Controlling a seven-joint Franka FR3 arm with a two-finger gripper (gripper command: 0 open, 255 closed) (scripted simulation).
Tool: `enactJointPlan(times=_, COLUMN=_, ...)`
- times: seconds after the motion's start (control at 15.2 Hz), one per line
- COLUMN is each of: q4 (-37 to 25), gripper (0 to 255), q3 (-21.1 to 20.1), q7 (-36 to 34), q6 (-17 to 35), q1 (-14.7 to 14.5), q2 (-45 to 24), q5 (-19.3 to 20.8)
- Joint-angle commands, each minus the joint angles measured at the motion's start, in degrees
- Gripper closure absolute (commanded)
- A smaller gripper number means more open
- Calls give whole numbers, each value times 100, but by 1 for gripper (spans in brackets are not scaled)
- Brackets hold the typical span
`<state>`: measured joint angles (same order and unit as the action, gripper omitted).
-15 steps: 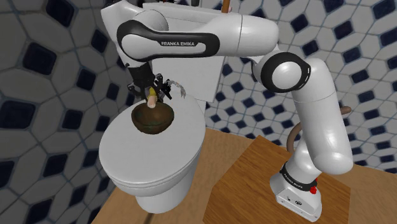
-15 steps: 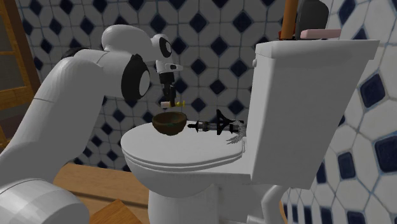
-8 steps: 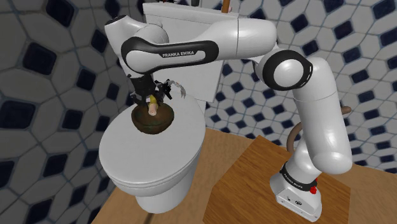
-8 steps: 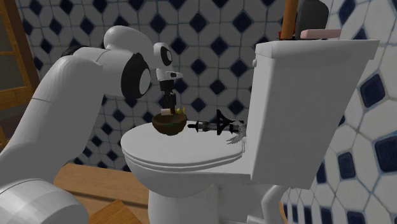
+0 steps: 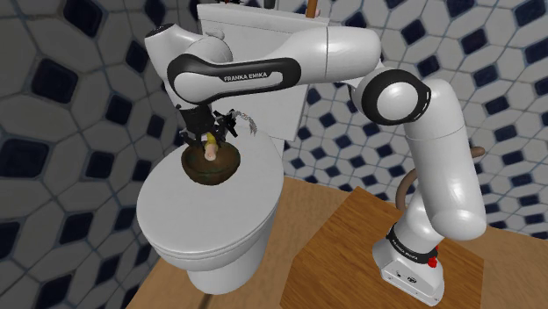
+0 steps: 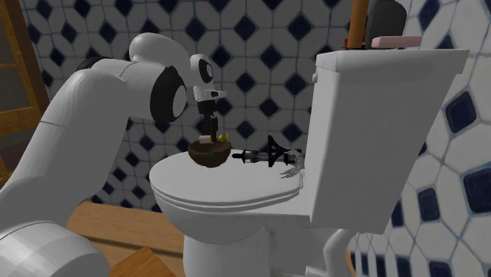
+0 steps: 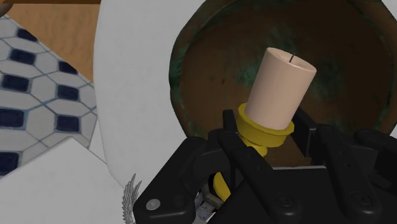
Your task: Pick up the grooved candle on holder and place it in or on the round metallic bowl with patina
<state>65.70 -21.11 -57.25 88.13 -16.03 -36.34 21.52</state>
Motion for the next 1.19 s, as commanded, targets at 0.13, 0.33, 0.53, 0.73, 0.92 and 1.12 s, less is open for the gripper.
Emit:
enactJointPlan(times=0.13, q4=0, gripper=0, q3=0, q7=0, q6=0, q1=0, q2=0, q5=0)
enactJointPlan(times=0.33, q4=0, gripper=0, q3=0, q7=0, q6=0, q1=0, q2=0, q5=0)
enactJointPlan(times=0.53, q4=-1116, gripper=0, q3=34, q7=113, q6=-765, q1=-276, q2=-324, q5=66)
enactJointPlan(times=0.73, q4=-1508, gripper=0, q3=59, q7=159, q6=-1006, q1=-378, q2=-462, q5=96)
enactJointPlan(times=0.92, q4=-1512, gripper=0, q3=59, q7=159, q6=-1007, q1=-379, q2=-464, q5=97)
enactJointPlan(times=1.12, q4=-1512, gripper=0, q3=59, q7=159, q6=-1007, q1=-379, q2=-464, q5=97)
